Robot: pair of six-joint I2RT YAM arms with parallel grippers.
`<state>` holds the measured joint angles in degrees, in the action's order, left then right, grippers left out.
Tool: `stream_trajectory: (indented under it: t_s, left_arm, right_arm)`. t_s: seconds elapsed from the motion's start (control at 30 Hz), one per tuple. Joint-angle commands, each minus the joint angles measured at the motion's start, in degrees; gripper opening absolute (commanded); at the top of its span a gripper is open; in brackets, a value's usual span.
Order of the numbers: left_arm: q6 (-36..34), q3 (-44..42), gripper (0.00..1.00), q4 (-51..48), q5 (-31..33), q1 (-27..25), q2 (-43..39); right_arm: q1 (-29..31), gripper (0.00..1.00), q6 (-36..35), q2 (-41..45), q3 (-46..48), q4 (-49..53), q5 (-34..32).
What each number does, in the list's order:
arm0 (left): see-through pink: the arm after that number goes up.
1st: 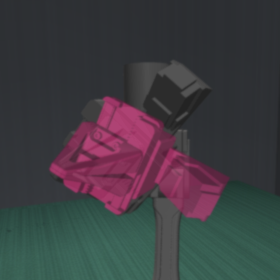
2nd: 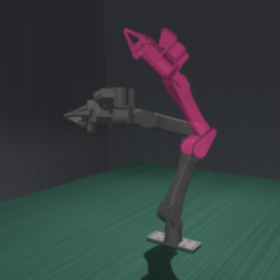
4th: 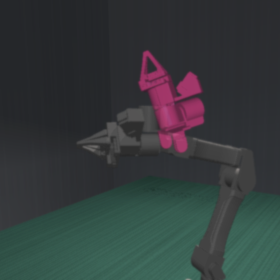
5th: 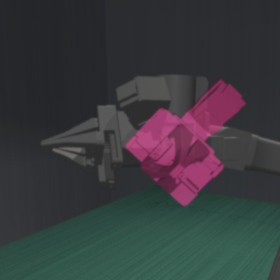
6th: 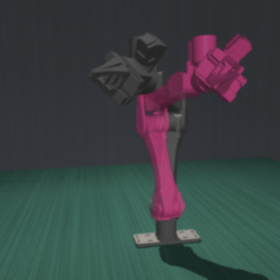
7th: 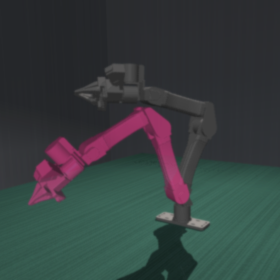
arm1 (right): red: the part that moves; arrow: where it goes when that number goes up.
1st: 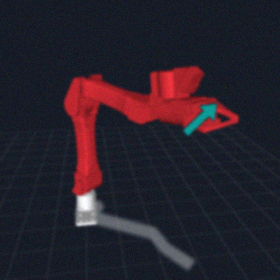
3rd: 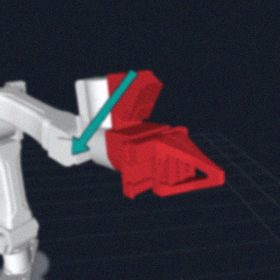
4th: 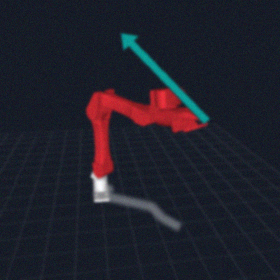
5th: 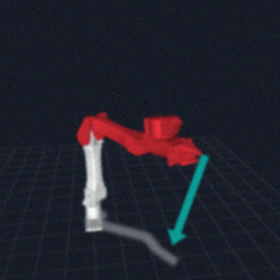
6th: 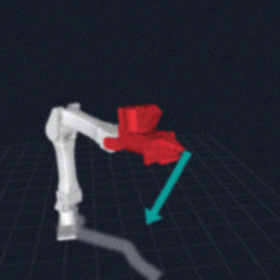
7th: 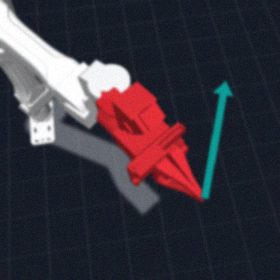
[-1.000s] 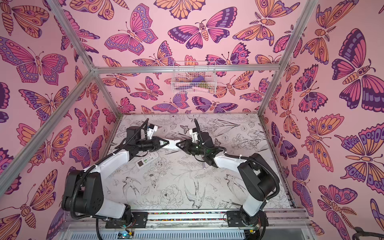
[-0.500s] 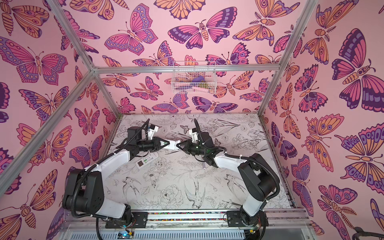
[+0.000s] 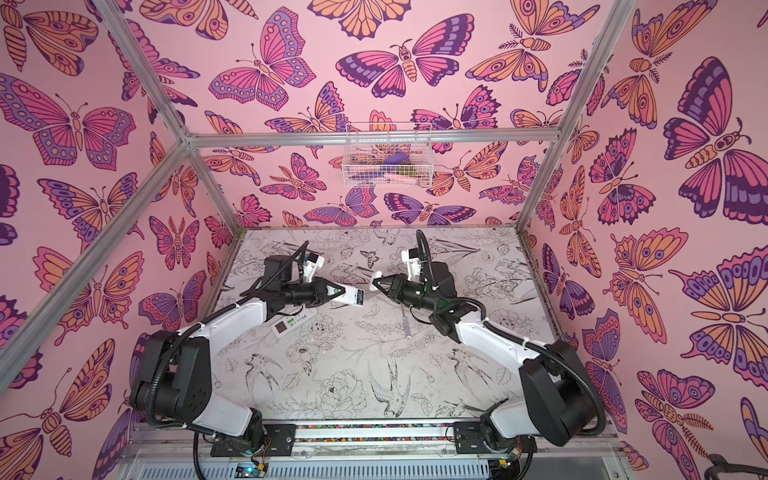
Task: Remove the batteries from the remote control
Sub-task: 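Carry the battery cover away with the right gripper while the left gripper holds the remote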
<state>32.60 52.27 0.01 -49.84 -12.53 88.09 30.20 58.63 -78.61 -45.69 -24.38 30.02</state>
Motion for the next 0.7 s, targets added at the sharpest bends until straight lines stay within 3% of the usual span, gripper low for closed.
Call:
stream_trajectory:
  t_s: [0.0, 0.33, 0.67]
  left_arm:
    - [1.53, -0.87, 0.00, 1.78, -0.31, -0.98, 0.92]
    - [7.65, -0.61, 0.00, 4.88, -0.26, -4.56, 5.95]
    - [11.96, -1.18, 0.00, 6.29, 1.15, -5.00, 11.70]
  right_arm:
    - [-2.22, 0.11, -5.51, 3.82, 0.87, 9.06, -1.26]
    - [-6.50, 0.11, -19.17, 10.41, -0.78, 38.46, -11.30]
    - [-11.54, 0.11, -30.92, 9.10, -3.28, 57.18, -21.66]
